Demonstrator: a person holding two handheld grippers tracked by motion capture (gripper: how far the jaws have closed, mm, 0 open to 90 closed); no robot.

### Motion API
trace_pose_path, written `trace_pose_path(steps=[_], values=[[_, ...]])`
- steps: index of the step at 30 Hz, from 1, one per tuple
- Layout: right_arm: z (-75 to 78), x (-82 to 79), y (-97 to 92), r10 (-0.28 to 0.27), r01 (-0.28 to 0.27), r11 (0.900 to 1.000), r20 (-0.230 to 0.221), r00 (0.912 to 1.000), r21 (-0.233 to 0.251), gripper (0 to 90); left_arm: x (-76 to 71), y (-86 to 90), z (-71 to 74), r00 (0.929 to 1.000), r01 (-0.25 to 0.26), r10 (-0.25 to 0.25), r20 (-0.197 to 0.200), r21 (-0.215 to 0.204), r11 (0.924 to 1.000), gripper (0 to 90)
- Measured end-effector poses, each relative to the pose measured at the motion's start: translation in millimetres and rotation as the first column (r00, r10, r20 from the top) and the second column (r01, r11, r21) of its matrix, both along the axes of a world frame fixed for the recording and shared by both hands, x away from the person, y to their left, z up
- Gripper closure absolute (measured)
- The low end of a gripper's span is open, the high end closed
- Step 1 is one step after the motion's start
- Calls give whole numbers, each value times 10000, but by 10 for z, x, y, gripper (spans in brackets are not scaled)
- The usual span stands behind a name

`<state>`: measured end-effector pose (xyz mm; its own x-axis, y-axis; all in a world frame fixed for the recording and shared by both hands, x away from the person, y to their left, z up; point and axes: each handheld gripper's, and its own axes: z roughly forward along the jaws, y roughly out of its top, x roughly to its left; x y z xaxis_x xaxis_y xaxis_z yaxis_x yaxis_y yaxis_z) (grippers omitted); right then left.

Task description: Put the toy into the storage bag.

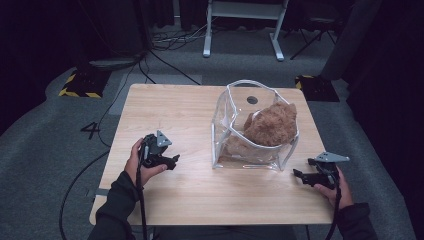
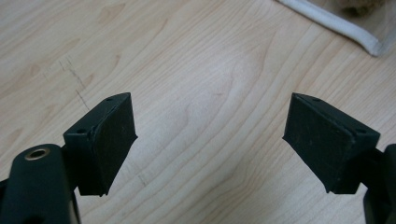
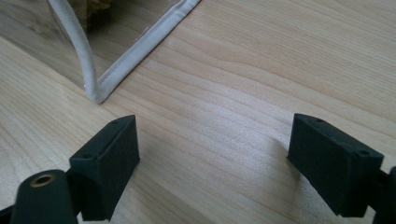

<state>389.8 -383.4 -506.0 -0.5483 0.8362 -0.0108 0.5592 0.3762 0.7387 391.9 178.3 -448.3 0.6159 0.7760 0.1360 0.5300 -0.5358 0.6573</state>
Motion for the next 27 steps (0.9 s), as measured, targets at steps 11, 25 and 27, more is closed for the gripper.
trace_pose_path(steps=[11, 25, 27], values=[[0, 0, 0, -1, 1, 10000, -1, 10000, -1, 162, -60, 111, -175, 9987, -118, 117, -496, -16, 9999, 167], [0, 0, 0, 0, 0, 10000, 0, 10000, 1, 162, -159, 225, -326, 9964, -254, 257, -802, 52, 9997, 172], [0, 0, 0, -1, 1, 10000, -3, 10000, 2, 162, -176, 230, -355, 9964, -268, 282, -806, 184, 9995, 171]])
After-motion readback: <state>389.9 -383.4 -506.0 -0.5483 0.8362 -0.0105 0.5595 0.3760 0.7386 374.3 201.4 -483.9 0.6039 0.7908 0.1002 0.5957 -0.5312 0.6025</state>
